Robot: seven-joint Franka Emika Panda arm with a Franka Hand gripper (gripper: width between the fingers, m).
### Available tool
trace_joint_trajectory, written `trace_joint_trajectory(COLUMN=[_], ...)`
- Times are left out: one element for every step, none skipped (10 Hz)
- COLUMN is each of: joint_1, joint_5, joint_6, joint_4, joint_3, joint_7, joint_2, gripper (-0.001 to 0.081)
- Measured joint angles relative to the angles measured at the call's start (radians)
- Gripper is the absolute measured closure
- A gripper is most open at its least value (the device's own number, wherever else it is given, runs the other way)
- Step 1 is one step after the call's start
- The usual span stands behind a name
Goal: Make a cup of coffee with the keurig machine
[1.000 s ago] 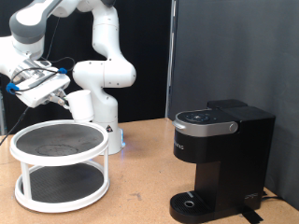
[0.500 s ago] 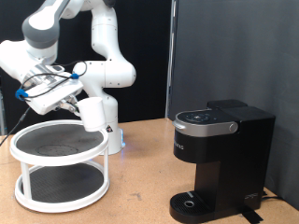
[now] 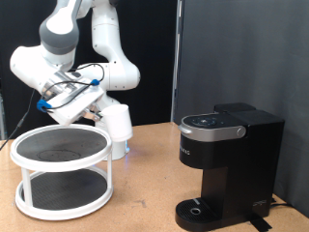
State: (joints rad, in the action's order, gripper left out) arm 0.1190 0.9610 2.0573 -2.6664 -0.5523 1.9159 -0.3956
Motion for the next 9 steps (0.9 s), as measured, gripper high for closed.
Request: trace_joint_trajectory(joint_1=[-0.022,-0.048,-0.070,-0.067,-0.065,-0.065,-0.066,-0.071,-0.080], joint_5=[0.031,0.087,0.125,0.121,0.103,0.077,0.066,0.063,0.063], joint_6=[0.029,0.070,0.104,0.100,0.078,0.074,0.102,0.149,0.198], joint_4=[0.004,0.007,0.010,0.009,0.010,0.009,0.005,-0.001,-0.003], joint_3=[0.023,0.045,0.053,0.052,0.050,0.052,0.069,0.099,0.134], joint_7=[-0.001,-0.037,-0.077,-0.070,-0.070,-0.070,-0.060,-0.035,-0.008], joint_2=[0.015,0.027,0.042,0.042,0.042,0.042,0.045,0.056,0.075], gripper=[0.0799,0.0799,0.0799,0.0799,0.0799,0.0799,0.0799,0.0799,0.0799])
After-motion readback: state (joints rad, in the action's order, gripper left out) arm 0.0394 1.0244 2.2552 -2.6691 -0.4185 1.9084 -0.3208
